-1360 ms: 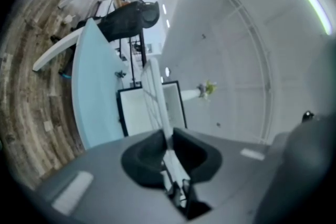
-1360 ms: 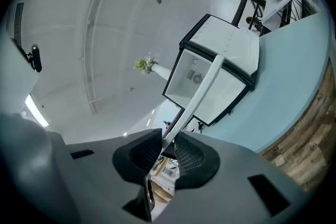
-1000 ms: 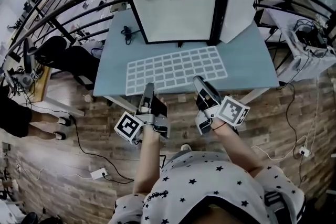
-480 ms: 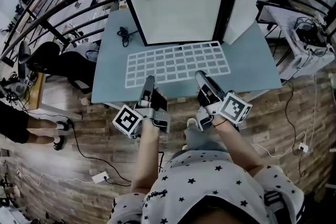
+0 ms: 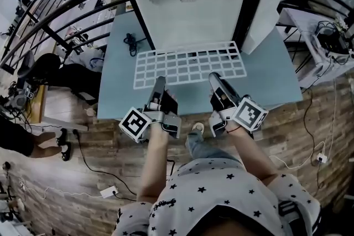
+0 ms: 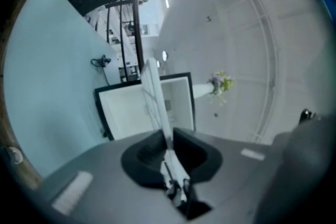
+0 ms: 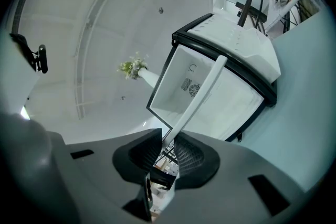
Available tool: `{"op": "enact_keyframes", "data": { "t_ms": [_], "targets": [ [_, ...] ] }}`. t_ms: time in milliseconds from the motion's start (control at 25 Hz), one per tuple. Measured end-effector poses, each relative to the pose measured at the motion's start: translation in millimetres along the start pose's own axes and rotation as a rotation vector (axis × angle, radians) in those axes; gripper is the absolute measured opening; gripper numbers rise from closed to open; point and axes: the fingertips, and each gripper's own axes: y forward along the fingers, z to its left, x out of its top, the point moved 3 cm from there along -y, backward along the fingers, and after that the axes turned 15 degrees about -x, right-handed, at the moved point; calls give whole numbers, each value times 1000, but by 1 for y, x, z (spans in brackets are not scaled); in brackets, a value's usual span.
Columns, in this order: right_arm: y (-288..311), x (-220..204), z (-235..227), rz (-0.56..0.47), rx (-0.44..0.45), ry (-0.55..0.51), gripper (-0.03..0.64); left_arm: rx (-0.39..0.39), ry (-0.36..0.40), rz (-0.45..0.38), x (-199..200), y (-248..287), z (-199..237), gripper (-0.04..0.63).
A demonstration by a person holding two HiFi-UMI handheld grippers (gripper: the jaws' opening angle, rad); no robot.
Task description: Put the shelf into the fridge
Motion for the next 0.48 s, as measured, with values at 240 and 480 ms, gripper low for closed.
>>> {"op": "enact_keyframes", "data": {
  "t_ms": [240, 480],
  "targets": [
    [31, 11, -7, -10, -29, 17, 63, 1, -12, 32, 14, 32, 21, 43],
    [58, 29, -13, -33, -42, 12, 63, -4, -30, 55, 23, 67, 38, 43]
  ]
}}
